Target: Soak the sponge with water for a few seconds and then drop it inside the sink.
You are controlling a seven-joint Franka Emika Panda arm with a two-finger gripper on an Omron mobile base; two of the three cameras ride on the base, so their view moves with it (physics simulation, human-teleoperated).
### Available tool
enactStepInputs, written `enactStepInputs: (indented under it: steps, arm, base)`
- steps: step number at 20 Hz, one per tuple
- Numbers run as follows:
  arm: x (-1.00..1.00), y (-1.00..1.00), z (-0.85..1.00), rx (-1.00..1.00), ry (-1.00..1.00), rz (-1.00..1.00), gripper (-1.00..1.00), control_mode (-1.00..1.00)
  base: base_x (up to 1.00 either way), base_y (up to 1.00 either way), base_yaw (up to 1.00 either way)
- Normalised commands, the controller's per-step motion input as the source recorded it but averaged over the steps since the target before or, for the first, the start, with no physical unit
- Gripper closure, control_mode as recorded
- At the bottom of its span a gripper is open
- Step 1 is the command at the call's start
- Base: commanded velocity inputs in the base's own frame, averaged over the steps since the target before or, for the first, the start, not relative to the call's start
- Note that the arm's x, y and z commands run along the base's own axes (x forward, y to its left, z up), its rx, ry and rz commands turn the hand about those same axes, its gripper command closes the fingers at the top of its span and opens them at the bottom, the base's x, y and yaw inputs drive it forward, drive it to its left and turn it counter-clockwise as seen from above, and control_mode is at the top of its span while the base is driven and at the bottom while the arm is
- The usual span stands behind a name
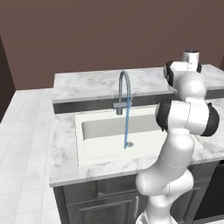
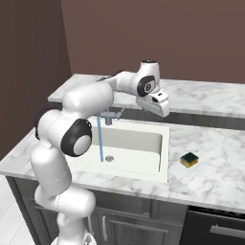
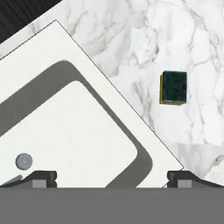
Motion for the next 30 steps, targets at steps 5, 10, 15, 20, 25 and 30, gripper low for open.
enactStepInputs:
  steps: [5, 10, 15, 20, 25, 30]
  arm:
    - [0.00, -0.27, -0.52, 0.04, 0.00, -0.01, -1.00, -1.00]
    - [0.00, -0.26, -0.53, 0.00, 0.00, -0.01, -1.00, -1.00]
    - [0.00, -0.23, -0.35, 0.00, 0.00, 0.00, -1.00, -1.00]
    - [0.00, -0.26, -0.29, 0.00, 0.00, 0.00, -1.00, -1.00]
    - [0.00, -0.35, -0.31, 0.01, 0.00, 0.00, -1.00, -1.00]
    - [0.00, -0.41, -0.26, 0.01, 0.00, 0.00, -1.00, -1.00]
  base:
    - [0.00, 0.00, 0.00]
    - [0.00, 0.00, 0.00]
    - [0.00, 0.00, 0.00]
    - [0.00, 0.00, 0.00]
    - [0.00, 0.00, 0.00]
    - [0.00, 0.00, 0.00]
